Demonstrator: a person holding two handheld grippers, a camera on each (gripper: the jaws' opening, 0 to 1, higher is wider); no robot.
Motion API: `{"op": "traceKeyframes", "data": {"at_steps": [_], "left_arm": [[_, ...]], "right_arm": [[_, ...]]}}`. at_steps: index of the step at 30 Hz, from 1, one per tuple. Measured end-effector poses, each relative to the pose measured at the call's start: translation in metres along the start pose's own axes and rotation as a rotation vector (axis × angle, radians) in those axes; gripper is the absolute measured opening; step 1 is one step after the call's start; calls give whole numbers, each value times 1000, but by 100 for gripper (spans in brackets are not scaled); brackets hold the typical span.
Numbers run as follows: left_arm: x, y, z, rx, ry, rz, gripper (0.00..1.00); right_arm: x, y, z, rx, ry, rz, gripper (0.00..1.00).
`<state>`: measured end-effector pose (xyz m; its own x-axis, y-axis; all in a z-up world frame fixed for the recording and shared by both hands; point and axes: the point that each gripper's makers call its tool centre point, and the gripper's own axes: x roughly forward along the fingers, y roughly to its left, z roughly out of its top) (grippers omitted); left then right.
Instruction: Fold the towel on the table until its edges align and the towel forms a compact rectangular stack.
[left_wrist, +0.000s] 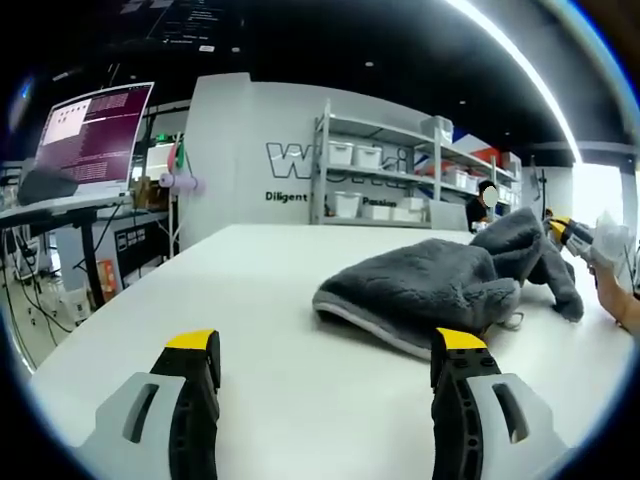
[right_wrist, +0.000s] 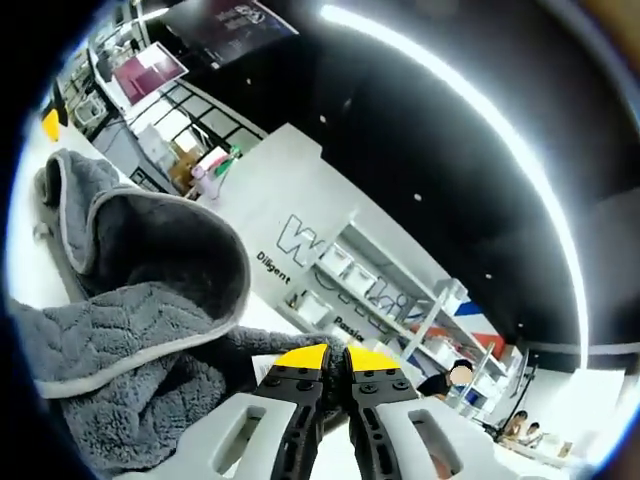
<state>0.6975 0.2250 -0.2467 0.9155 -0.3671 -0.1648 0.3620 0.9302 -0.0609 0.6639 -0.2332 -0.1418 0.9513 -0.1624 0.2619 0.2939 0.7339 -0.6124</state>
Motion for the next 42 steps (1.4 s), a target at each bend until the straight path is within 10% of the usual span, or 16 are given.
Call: {"op": "traceKeyframes", "data": {"at_steps": [42], "left_arm": [[8, 10, 5, 3, 5, 1, 85]], "right_arm": [[12, -34, -75, -52, 123, 35, 2]]}}
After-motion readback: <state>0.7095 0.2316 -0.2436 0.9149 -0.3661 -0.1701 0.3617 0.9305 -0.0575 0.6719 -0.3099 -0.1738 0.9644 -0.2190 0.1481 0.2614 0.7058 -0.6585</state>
